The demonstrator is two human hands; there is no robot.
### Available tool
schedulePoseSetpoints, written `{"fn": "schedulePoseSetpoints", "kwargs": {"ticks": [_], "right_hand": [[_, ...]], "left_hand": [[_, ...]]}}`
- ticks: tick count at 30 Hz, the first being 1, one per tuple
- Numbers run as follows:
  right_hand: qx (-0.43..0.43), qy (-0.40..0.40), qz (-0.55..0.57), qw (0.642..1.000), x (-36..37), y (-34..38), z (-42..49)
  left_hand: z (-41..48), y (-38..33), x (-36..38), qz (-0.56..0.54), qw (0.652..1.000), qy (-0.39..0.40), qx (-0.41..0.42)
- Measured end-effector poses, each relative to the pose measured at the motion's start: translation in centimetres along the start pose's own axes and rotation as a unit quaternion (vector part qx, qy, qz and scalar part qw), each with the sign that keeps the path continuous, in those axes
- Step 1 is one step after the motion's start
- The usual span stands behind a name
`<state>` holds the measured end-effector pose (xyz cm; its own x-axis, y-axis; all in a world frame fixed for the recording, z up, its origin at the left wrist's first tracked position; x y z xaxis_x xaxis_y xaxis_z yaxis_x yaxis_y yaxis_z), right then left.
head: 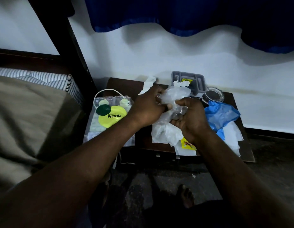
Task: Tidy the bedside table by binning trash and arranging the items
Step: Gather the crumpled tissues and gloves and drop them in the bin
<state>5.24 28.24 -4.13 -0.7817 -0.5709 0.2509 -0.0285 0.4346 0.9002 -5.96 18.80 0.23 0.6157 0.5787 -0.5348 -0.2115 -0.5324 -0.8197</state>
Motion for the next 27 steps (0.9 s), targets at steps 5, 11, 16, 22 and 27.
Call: {"fn": "schedulePoseSetpoints", "kwargs": {"ticks": [5, 11, 16, 22, 27], "right_hand": [[0.016, 0.035, -0.012, 0.999, 0.1, 0.2, -1.0], [0.066, 0.112, 0.177, 0.976, 1.3, -0.1, -1.3], [0.044, 0.036, 0.141, 0.988, -0.3, 1.2, -0.6], [-0.042, -0.017, 0.059, 0.997, -1.4, 2.7, 0.6], [-0.135, -0.066, -0.039, 0.988, -2.6, 4.6, 1.1]], "left_hand": [[0.0, -0.8, -0.5, 0.016, 0.998, -0.065, 0.013], [-0.6, -2.0, 0.6, 0.020, 0.995, -0.080, 0.049], [-0.9, -2.9, 3.1, 0.003, 0.995, 0.005, 0.102], [-0.1, -3.0, 4.2, -0.044, 0.988, 0.110, 0.097], [3.9, -0.1, 0.7, -0.289, 0.952, 0.081, -0.055]]}}
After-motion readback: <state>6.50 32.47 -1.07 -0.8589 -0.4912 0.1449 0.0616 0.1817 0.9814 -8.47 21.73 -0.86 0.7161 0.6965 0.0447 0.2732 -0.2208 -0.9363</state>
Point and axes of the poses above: each hand's wrist, its own z-axis towards the middle knuckle, its own x-axis out of the palm, y = z × x, the point moved 9 cm from there along z, towards the middle knuckle, and after that the axes turned 11 degrees about -x, right-handed, at the moved point
